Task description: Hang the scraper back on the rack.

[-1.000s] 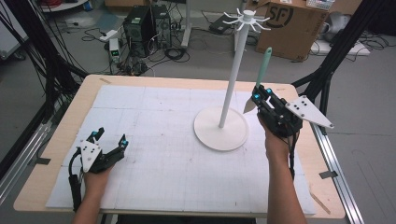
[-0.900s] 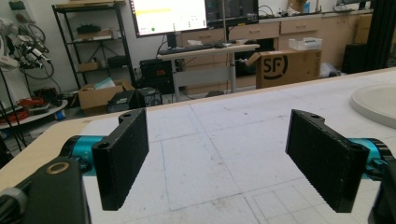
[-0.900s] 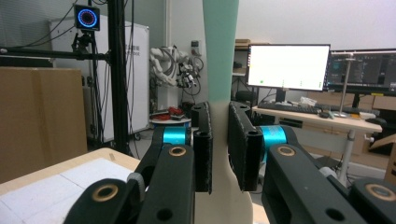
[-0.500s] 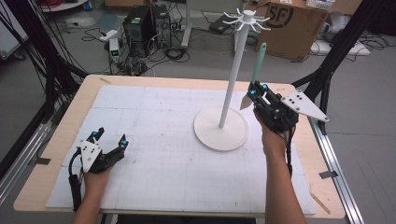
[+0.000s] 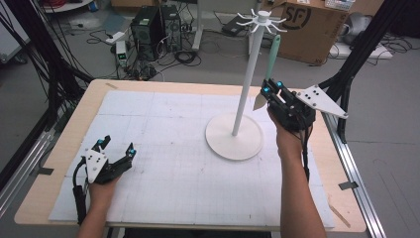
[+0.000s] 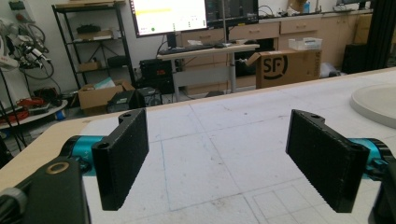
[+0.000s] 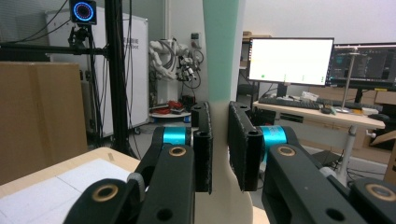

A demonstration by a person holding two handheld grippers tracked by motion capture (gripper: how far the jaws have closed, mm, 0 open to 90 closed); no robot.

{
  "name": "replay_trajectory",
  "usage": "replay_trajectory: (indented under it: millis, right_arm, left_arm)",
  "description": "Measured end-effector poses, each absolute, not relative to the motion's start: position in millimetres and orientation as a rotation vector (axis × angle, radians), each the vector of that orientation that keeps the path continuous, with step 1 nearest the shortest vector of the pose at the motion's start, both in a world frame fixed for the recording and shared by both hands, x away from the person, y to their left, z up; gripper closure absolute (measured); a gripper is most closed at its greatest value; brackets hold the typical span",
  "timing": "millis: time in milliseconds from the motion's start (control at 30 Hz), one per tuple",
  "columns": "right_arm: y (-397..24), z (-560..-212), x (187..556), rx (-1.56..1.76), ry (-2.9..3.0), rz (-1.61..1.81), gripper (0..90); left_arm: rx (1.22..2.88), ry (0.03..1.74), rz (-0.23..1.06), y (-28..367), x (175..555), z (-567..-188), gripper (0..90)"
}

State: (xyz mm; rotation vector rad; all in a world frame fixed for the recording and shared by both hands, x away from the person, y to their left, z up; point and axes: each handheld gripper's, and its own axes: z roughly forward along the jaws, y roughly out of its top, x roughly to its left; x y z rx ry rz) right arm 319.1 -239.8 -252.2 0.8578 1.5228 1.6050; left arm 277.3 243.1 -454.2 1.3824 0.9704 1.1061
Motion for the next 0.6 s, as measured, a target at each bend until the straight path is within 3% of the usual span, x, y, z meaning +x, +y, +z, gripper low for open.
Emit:
replay_trajectory:
  millis: [600]
  right_arm:
    - [-239.7, -246.7, 327.1, 0.893, 1.530, 1.598, 80.7]
  left_arm:
    - [1.383, 0.970, 1.108, 243.1, 277.3, -454.3, 21.7]
